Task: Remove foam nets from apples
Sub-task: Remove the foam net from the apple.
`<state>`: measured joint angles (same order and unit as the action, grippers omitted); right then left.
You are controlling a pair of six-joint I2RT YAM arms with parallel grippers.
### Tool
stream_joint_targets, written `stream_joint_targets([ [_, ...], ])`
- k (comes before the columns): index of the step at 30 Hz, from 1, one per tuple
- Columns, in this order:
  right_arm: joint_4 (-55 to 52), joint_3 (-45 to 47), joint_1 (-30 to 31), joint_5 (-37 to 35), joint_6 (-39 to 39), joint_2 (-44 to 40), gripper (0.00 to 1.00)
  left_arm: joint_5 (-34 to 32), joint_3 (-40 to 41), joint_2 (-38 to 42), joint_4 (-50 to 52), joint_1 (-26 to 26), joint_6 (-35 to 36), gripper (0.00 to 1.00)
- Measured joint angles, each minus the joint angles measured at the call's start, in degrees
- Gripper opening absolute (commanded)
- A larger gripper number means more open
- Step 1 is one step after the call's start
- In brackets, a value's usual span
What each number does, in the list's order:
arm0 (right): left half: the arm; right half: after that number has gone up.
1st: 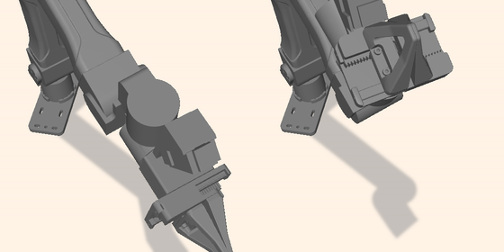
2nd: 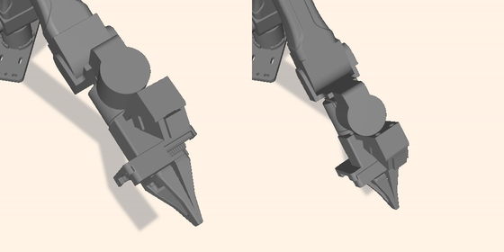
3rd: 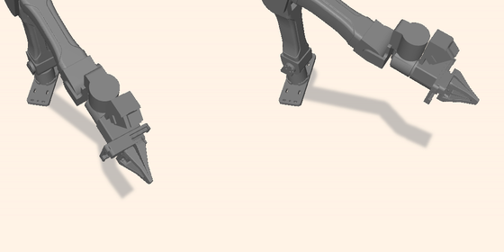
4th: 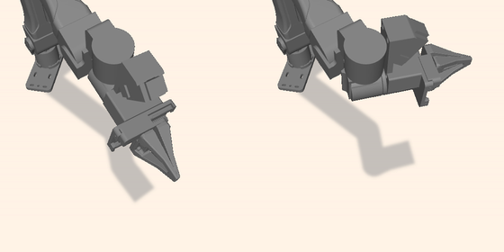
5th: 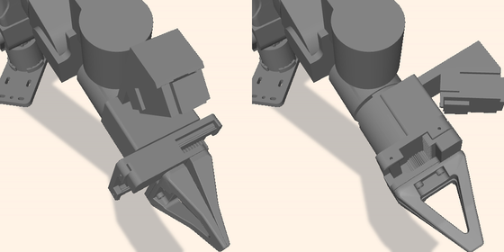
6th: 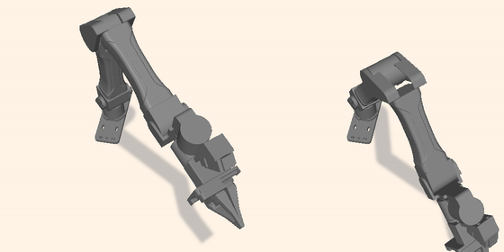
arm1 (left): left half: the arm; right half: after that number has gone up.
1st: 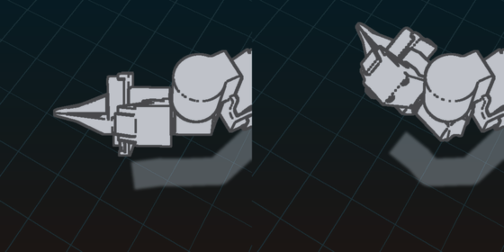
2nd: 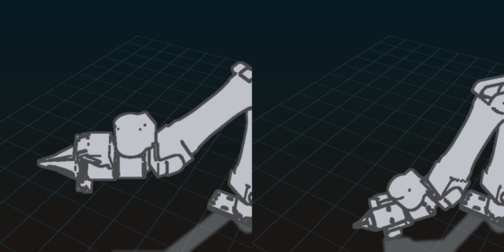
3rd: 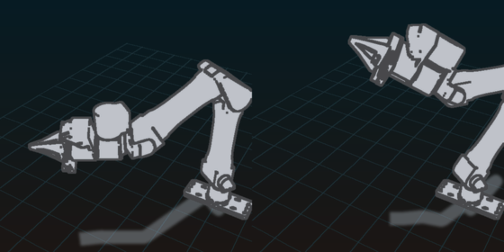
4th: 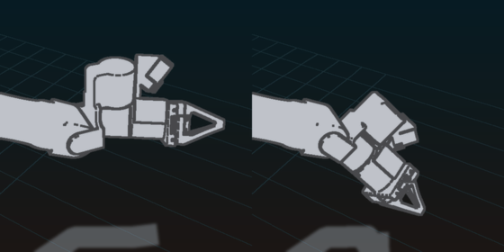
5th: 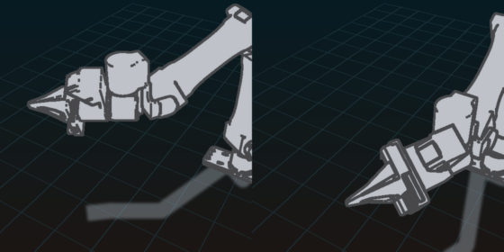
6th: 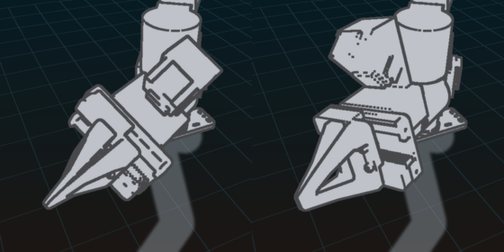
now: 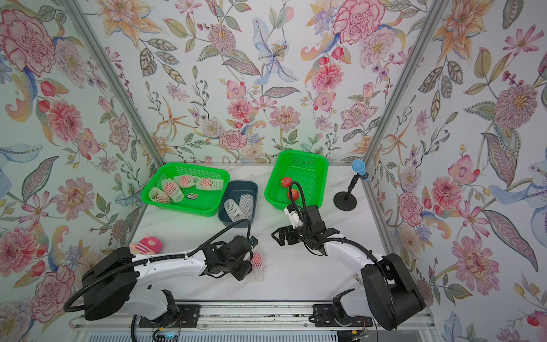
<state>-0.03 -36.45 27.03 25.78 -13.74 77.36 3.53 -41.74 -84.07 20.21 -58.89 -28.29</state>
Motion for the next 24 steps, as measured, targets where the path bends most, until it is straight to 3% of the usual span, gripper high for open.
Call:
stream_joint_targets([
  [5,0.0,0.0,0.6,0.0,0.0,0.1,1.0,-9.8,-4.4,-1.8,5.7,0.0,0.9,0.62],
  [9,0.0,0.0,0.6,0.0,0.0,0.4,1.0,-17.6,-8.4,-2.2,9.0,0.1,2.7,0.81],
  [12,0.0,0.0,0.6,0.0,0.0,0.7,1.0,-21.6,-10.4,-2.2,10.4,0.5,4.3,0.89],
  [17,0.0,0.0,0.6,0.0,0.0,1.4,1.0,-23.2,-11.0,-1.9,10.9,0.8,7.3,0.99],
  [24,1.2,0.0,-0.3,1.8,0.0,3.0,0.92,-18.3,-10.6,4.7,10.4,3.0,9.9,0.99],
])
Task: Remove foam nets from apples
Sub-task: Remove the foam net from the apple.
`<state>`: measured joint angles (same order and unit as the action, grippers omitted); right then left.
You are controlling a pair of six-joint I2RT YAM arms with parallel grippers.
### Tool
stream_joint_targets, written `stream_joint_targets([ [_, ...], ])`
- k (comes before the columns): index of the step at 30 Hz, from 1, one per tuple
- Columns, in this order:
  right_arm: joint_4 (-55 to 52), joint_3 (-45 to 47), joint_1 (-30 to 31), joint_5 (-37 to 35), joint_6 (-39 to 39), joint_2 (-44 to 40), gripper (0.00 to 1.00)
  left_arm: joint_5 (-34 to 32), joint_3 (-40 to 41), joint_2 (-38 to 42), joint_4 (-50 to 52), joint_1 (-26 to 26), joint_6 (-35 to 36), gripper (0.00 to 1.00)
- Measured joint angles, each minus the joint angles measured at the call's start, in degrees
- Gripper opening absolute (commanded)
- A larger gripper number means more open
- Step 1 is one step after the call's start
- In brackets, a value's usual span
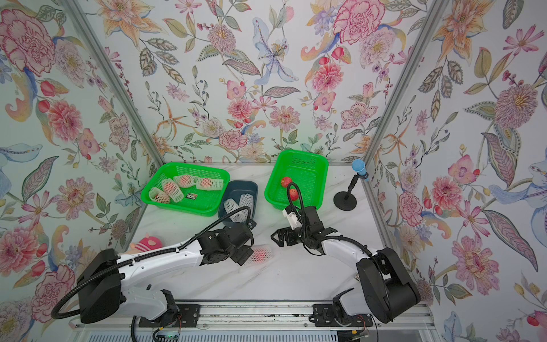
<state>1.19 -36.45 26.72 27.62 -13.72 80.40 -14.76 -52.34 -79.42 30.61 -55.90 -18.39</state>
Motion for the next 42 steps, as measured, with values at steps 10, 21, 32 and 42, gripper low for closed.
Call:
stream_joint_targets([
  [10,1.9,0.0,0.3,3.3,1.1,2.3,0.62,10.9,4.0,5.7,-2.8,2.3,1.3,0.97],
  [21,4.2,0.6,2.1,4.5,1.3,6.7,0.41,20.7,9.3,6.3,-8.5,2.3,0.5,0.45],
  [32,4.6,1.9,4.2,5.7,2.4,7.1,0.35,22.5,11.7,3.9,-12.5,2.2,-1.9,0.34],
  [42,4.4,2.1,7.6,7.6,4.1,6.9,0.35,20.6,13.6,0.9,-13.6,1.6,-4.9,0.33],
])
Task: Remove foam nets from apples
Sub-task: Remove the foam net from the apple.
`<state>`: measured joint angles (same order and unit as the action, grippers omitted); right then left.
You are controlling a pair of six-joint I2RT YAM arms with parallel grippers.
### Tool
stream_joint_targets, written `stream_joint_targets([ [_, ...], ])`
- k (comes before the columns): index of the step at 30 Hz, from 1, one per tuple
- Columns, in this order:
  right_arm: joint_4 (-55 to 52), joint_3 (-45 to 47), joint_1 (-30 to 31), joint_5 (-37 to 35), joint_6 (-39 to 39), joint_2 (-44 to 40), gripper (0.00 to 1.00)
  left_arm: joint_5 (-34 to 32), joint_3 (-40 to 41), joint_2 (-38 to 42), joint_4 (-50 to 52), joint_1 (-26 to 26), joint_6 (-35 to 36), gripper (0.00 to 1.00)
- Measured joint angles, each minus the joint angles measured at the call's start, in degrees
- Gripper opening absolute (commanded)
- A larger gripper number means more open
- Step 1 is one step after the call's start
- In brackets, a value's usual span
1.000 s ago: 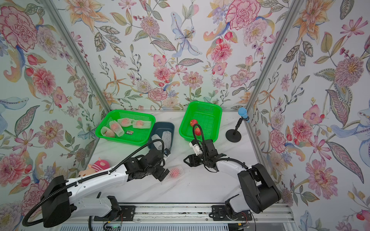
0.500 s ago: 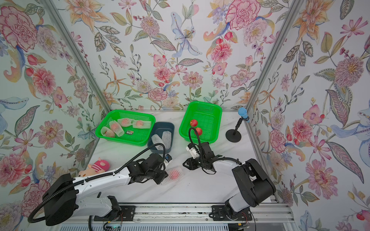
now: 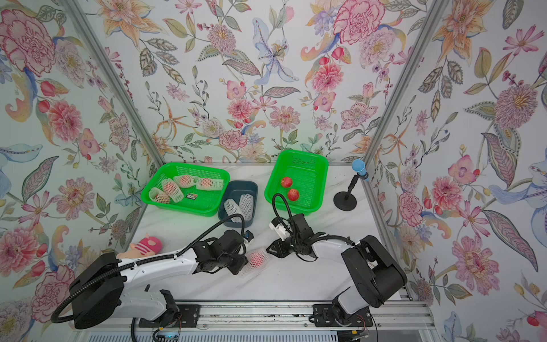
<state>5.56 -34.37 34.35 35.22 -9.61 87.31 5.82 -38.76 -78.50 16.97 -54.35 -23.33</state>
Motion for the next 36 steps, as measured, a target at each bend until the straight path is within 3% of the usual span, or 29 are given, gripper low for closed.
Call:
stream_joint_targets([
  [22,-7.8,-2.3,8.7,-3.6,4.3,-3.9,0.33,-4.2,1.3,-3.5,-2.3,0.0,-1.8,0.33],
  [27,-7.9,-2.8,10.0,-3.3,4.5,-3.9,0.37,-5.0,1.4,-3.8,-2.8,0.0,-1.8,0.34],
  [31,-7.9,-3.1,11.0,-4.0,4.9,-4.1,0.45,-5.2,1.4,-4.0,-3.2,0.0,-1.8,0.34],
  [36,-7.9,-3.1,11.3,-6.5,4.9,-6.6,0.46,-5.2,1.7,-4.2,-3.8,0.0,-1.8,0.33],
])
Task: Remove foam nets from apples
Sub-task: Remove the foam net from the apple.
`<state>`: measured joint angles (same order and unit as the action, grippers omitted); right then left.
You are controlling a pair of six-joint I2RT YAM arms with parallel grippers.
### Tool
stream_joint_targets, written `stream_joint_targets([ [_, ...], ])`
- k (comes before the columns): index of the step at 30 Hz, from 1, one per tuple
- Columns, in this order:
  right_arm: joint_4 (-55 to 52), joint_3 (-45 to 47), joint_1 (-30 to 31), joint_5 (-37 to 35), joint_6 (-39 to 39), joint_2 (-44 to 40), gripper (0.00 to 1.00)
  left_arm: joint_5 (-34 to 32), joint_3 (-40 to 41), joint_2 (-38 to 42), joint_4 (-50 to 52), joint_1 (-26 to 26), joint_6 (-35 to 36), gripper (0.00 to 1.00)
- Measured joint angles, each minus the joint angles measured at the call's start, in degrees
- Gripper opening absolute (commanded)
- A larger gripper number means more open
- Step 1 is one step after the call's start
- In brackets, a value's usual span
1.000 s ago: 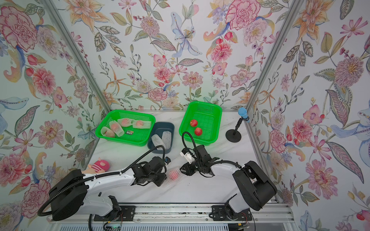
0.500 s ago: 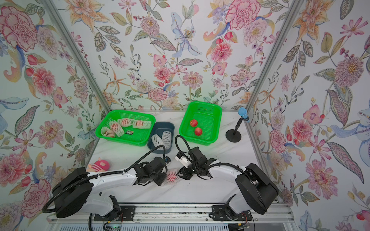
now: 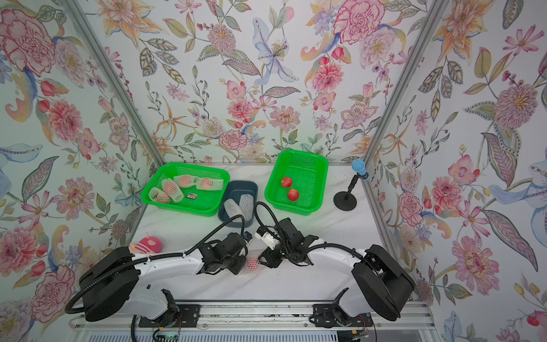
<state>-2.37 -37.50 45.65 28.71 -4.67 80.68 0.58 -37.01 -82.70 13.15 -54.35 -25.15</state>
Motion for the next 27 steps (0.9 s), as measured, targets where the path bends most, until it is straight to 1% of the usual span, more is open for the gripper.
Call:
stream_joint_targets([
  [7,0.0,-0.2,0.1,-0.2,0.4,-1.5,0.4,-0.7,0.0,-0.3,-0.4,0.0,0.0,0.34],
  [12,0.4,-0.5,0.5,0.0,0.4,-0.1,0.4,-0.8,0.0,-0.3,-0.4,0.0,0.0,0.33],
  [15,0.5,-0.5,0.7,0.3,0.4,1.5,0.44,-0.8,0.0,-0.3,-0.4,0.0,0.0,0.34],
  [22,1.6,-1.9,1.5,1.4,0.5,4.8,0.62,-0.9,0.0,-0.3,-0.4,0.0,0.0,0.34],
  [25,1.8,-3.5,2.3,1.7,0.8,6.3,0.69,-0.9,0.0,-0.3,-0.4,0.0,0.0,0.33],
  [27,2.1,-4.6,2.7,1.7,0.8,7.6,0.71,-1.0,0.2,-0.3,-0.3,0.1,-0.4,0.33],
])
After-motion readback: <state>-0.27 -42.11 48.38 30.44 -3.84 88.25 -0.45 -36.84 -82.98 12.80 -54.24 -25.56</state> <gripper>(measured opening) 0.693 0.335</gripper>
